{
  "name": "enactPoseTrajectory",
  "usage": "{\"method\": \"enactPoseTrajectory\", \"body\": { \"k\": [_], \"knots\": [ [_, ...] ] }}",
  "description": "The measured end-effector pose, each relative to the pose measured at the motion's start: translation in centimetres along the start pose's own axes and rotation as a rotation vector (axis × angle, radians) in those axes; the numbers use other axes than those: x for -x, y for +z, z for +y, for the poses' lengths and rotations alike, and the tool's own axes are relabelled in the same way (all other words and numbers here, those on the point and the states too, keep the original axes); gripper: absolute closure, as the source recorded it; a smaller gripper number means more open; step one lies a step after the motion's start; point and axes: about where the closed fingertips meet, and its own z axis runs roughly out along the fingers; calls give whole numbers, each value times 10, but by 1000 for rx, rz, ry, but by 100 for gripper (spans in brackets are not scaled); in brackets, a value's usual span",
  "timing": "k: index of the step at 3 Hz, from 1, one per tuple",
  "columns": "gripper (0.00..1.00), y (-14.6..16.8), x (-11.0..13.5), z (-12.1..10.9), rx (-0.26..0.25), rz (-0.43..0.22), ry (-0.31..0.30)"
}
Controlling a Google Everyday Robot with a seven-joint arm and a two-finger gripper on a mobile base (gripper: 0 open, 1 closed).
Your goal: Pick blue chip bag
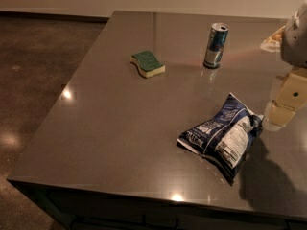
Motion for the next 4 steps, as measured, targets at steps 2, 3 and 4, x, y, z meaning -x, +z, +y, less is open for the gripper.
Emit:
{"method": "enactPoseTrajectory", "body": {
  "k": [2,3,4],
  "knots": [
    [0,14,3,-3,22,-20,-58],
    [0,36,3,2,62,-54,-145],
    [0,61,3,14,124,-67,-279]
  ]
}}
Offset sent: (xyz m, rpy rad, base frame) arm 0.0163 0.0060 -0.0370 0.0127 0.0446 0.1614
